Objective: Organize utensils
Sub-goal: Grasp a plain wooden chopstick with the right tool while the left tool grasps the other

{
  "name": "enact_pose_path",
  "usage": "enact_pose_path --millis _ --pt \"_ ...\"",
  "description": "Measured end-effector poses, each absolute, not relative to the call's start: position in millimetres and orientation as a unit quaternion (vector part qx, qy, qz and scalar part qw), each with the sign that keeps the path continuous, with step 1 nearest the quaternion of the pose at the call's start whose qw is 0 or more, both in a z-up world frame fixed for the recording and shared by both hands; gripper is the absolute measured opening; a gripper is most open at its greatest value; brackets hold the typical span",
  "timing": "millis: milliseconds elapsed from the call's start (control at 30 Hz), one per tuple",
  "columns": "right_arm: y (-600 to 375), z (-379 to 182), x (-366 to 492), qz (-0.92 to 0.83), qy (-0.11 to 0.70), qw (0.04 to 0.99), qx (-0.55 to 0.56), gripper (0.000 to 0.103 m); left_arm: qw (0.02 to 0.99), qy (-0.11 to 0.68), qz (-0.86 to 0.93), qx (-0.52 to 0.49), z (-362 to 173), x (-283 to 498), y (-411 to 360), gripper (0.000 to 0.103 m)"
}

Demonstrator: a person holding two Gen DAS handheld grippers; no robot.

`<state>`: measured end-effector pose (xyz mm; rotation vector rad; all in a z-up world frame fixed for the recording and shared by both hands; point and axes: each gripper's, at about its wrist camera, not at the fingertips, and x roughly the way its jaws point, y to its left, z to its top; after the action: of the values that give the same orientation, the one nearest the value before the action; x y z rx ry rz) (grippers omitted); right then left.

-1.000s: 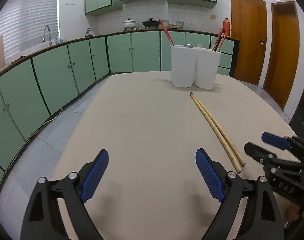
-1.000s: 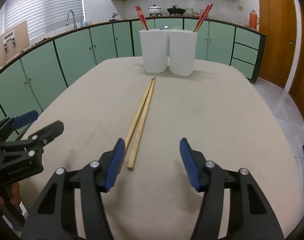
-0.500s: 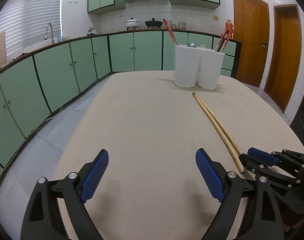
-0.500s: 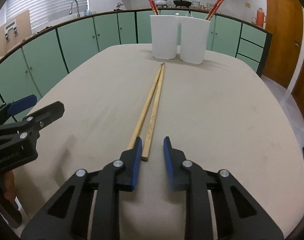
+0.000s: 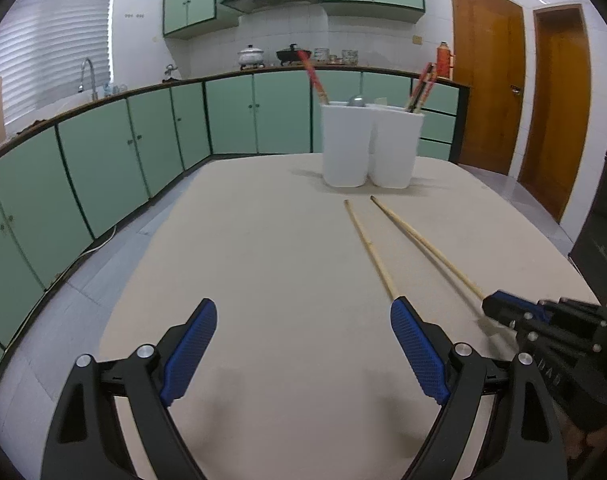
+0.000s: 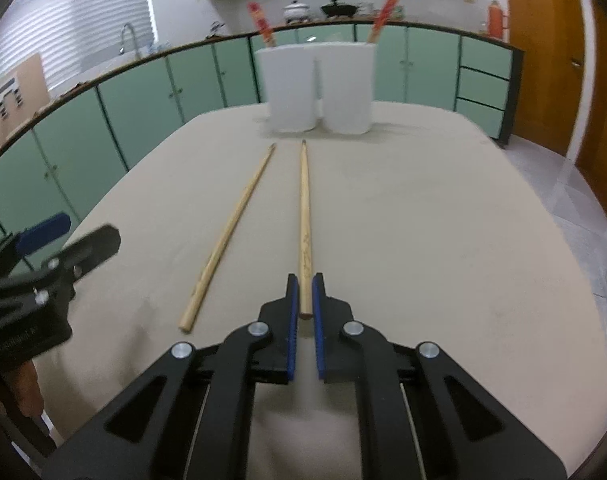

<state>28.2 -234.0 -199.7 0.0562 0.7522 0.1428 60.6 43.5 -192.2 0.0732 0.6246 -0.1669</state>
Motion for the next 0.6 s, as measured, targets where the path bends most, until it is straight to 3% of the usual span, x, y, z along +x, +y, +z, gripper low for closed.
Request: enact_pose_path --millis 333,600 --pt "-277.1 -183.9 16.6 0.032 0.336 0.94 0.046 0.006 0.935 0.329 -0.119 0.053 -209.0 56.3 -2.8 0.084" --pt "-295.9 -186.7 12.3 0.023 0.336 0.939 0.063 0.006 0.924 0.359 -0.121 0.055 -222.7 63.1 -15.4 0.062"
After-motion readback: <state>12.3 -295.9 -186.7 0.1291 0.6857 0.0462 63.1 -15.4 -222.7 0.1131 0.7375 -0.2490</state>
